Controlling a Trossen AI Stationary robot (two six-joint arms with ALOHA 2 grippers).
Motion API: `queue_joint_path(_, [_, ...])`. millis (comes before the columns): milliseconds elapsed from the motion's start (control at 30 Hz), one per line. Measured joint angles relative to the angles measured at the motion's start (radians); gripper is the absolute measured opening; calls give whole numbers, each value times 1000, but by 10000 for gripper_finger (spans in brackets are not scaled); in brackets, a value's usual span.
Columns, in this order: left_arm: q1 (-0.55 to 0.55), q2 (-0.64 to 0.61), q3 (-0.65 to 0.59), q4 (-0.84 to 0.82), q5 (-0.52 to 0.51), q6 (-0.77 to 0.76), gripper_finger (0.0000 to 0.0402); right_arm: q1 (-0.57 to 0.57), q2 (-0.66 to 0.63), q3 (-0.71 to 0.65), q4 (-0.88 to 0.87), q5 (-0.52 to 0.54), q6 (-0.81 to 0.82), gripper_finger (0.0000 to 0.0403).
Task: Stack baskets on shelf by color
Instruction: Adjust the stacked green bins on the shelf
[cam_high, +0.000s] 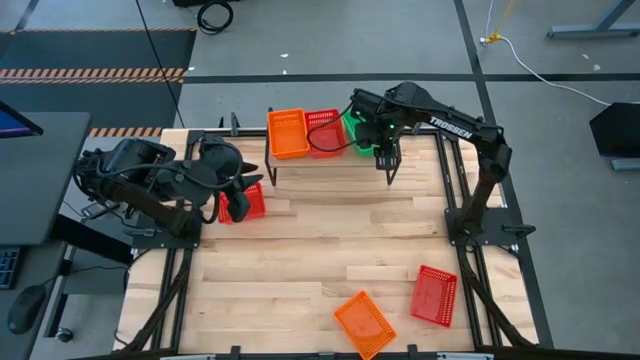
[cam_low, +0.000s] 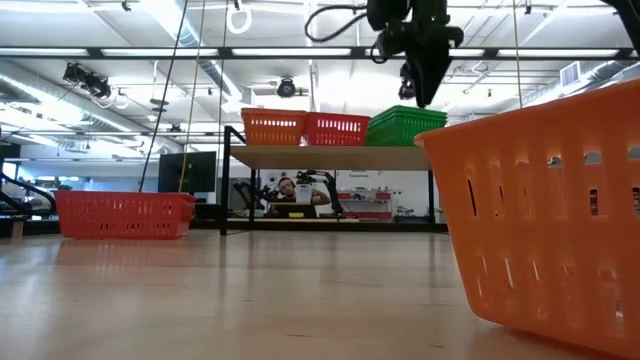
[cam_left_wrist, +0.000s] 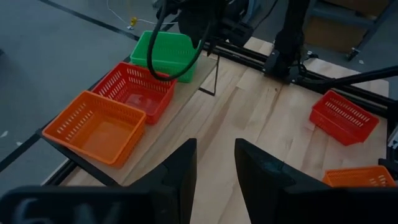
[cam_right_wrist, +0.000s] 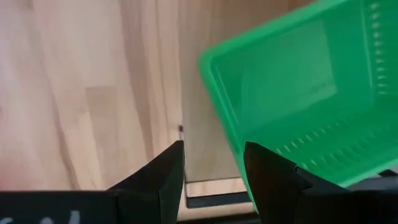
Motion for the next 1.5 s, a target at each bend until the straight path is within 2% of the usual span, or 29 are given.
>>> queue_joint_path(133, [0,0,0,0,0,0,117,-17,-1,-26,-1,42,-22,171])
queue_joint_path(367, [0,0,0,0,0,-12,117,-51,-1,-32,21,41,-35,171])
queue_joint_path(600, [0,0,0,0,0,-30,117,-59,2,-78,74,-28,-53,169])
queue_joint_path(700, [0,0,0,0,0,-43,117,-44,2,-130,73,-12,-51,165])
queue_joint_path(1033, [0,0,0,0,-4,-53,117,-35,2,-161,60,15,127,121])
queue_joint_path(1300, [0,0,0,0,-7,-52,117,-32,2,-161,48,-55,263,92])
queue_joint_path(1500, [0,0,0,0,-7,-38,117,-32,2,-161,50,-64,293,62])
